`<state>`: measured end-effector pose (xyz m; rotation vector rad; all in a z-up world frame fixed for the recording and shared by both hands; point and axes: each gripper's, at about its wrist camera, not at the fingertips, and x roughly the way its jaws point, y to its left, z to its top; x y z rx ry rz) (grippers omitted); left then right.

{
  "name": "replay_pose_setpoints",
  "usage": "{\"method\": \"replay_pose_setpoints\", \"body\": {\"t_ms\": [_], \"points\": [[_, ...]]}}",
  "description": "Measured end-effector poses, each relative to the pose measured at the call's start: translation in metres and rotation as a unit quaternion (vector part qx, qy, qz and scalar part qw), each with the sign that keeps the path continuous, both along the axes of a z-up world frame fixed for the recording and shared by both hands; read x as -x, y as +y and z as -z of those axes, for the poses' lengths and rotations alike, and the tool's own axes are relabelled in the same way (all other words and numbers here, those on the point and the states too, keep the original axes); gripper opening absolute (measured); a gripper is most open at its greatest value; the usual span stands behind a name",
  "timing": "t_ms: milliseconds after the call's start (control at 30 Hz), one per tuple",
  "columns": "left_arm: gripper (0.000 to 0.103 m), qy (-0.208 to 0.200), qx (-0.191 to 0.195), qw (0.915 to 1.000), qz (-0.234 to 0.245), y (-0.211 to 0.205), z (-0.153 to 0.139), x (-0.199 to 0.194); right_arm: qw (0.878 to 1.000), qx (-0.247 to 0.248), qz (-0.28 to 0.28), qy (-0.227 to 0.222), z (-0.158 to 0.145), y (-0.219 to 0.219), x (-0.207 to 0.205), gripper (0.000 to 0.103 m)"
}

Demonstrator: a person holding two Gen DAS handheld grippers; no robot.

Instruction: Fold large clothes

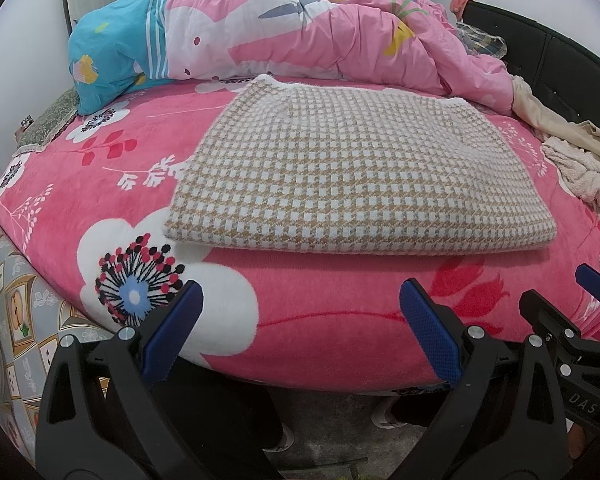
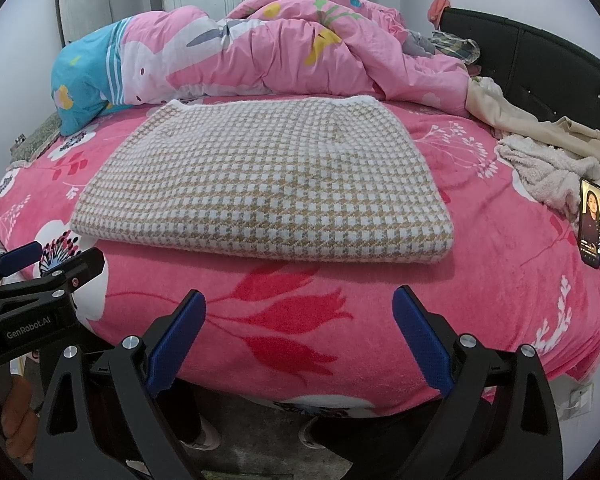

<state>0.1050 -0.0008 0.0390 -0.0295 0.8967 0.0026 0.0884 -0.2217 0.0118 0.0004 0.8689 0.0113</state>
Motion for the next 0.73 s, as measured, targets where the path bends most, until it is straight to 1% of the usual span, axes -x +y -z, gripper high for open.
{"method": "replay_pose_setpoints", "body": {"t_ms": [733], "points": [[0.095, 0.0, -0.001, 1.0, -0.006, 0.0005, -0.0011, -0.0001, 1.0, 0.001, -0.003, 0.0, 0.0019, 0.0027, -0.0002, 0.092]]}}
